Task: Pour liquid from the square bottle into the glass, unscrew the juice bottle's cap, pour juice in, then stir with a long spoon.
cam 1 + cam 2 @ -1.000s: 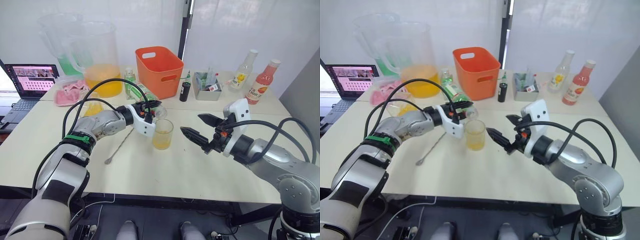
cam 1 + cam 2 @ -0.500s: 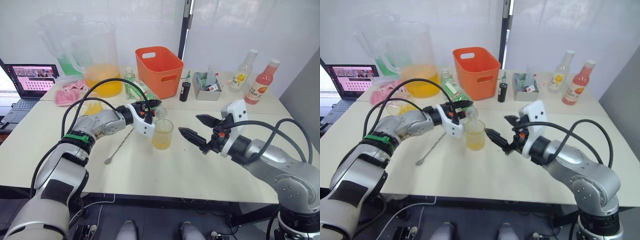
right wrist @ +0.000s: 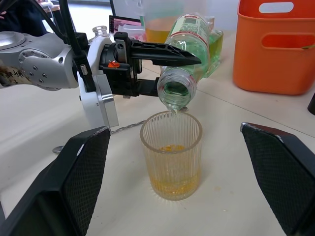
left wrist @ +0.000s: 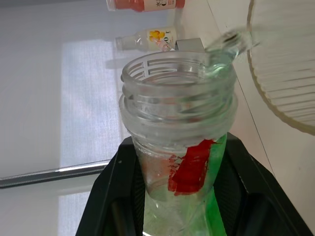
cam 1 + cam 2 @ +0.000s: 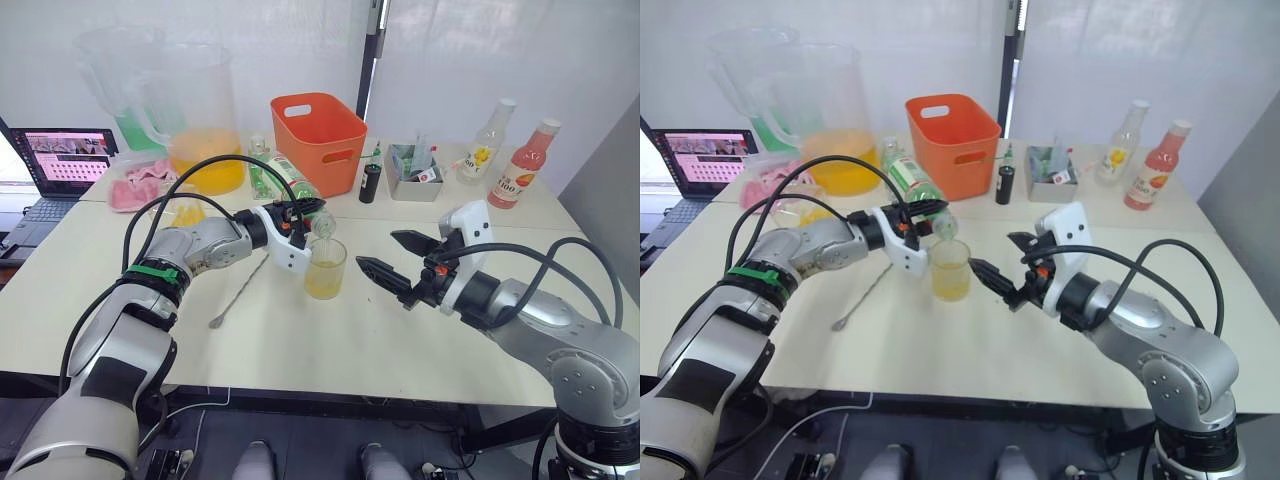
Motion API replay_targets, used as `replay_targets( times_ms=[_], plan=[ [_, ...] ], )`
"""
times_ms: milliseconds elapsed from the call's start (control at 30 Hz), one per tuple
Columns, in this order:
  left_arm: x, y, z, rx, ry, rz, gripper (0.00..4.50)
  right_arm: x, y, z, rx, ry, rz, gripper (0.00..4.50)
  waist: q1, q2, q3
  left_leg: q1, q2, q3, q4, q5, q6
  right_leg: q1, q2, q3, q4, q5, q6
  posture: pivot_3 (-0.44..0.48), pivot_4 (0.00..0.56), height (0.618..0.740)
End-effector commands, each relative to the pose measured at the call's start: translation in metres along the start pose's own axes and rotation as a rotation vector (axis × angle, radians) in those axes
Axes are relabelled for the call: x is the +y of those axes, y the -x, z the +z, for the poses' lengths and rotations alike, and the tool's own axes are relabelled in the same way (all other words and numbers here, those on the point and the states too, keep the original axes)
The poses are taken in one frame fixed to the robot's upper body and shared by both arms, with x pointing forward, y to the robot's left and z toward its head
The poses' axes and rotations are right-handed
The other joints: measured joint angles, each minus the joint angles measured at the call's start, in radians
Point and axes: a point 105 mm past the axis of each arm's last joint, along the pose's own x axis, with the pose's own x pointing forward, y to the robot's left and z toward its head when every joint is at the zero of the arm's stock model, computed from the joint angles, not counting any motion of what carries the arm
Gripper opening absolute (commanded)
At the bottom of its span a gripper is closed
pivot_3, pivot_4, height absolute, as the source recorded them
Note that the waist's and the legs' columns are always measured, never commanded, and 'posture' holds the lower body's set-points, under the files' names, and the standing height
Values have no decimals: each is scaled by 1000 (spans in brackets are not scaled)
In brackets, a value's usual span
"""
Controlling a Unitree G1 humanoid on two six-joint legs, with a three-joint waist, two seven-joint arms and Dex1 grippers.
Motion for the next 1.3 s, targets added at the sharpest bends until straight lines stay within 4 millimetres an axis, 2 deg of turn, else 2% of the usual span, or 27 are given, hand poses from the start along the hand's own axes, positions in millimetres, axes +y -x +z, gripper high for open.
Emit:
replay_targets(
  times_ms=[33, 1000, 1233, 1300],
  plan=[
    [31, -3, 0, -13, -56, 93, 1469, 0, 2, 10, -32, 32, -1, 4466, 0, 0, 0, 0, 0, 0, 0, 0, 0, 0, 0, 0, 0, 0, 0, 0, 150, 717],
    [27, -1, -2, 6, -41, 89, 1469, -2, 1, 9, -20, 33, 7, 4466, 0, 0, 0, 0, 0, 0, 0, 0, 0, 0, 0, 0, 0, 0, 0, 0, 150, 717],
    [24, 1, -4, 22, 28, 88, 1469, -1, 0, 9, -18, 34, 18, 4466, 0, 0, 0, 0, 0, 0, 0, 0, 0, 0, 0, 0, 0, 0, 0, 0, 150, 717],
    [24, 1, -5, 33, 99, 95, 1469, 0, 0, 9, -17, 35, 21, 4466, 0, 0, 0, 0, 0, 0, 0, 0, 0, 0, 0, 0, 1, 0, 0, 0, 150, 717]
  ],
)
